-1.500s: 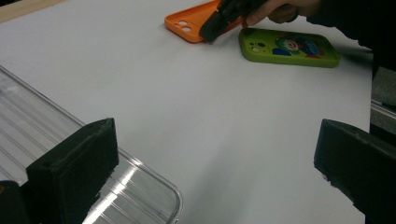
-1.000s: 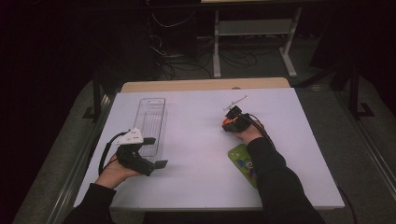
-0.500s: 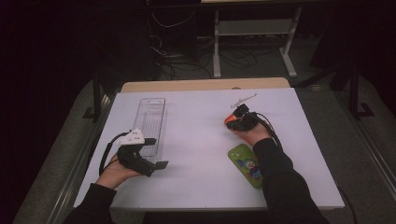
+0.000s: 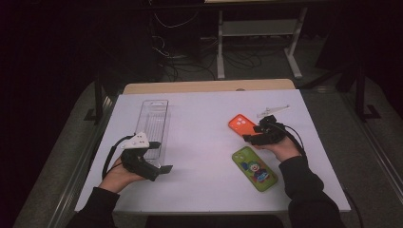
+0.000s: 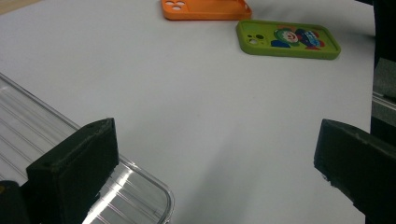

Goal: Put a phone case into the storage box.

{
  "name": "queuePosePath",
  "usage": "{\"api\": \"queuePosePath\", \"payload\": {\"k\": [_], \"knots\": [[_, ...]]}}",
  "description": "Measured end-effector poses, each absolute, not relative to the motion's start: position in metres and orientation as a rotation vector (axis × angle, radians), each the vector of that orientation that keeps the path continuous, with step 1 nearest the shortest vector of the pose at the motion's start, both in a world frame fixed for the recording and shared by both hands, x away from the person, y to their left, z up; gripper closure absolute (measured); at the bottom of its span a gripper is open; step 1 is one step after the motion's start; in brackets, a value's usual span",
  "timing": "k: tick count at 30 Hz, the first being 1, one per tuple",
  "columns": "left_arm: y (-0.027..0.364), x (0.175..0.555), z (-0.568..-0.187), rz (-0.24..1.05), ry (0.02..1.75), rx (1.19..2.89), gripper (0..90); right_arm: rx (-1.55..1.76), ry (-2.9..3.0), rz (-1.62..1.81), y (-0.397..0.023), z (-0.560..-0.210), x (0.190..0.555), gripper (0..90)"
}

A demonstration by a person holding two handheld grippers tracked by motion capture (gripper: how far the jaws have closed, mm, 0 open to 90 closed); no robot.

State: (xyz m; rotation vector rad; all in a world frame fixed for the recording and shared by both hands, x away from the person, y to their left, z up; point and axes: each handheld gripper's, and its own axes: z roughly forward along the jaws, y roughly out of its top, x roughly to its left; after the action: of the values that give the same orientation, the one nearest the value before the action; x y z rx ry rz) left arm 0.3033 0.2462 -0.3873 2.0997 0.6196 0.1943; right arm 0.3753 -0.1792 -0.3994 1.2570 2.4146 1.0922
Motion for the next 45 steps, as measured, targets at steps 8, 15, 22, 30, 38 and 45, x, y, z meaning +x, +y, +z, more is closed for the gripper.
{"api": "queuePosePath", "payload": {"k": [8, 15, 22, 30, 38, 45], "knots": [[0.246, 0.303, -0.387, 0.188, 0.62, 2.088, 0.0, 1.224, 2.354, 1.116, -0.193, -0.4, 0.345, 17.6], [0.246, 0.302, -0.388, 0.188, 0.622, 2.094, 0.0, 1.159, 2.302, 1.201, -0.205, -0.407, 0.313, 0.3], [0.245, 0.302, -0.388, 0.186, 0.62, 2.097, 0.0, 1.148, 2.324, 1.238, -0.206, -0.415, 0.296, 0.0], [0.246, 0.302, -0.39, 0.181, 0.619, 2.097, 0.0, 1.138, 2.348, 1.227, -0.204, -0.419, 0.287, 0.0], [0.247, 0.303, -0.39, 0.176, 0.62, 2.096, 0.0, 1.159, 2.362, 1.209, -0.206, -0.415, 0.29, 0.0], [0.246, 0.303, -0.391, 0.162, 0.62, 2.101, 0.0, 1.168, 2.385, 1.183, -0.199, -0.408, 0.296, 0.0]]}}
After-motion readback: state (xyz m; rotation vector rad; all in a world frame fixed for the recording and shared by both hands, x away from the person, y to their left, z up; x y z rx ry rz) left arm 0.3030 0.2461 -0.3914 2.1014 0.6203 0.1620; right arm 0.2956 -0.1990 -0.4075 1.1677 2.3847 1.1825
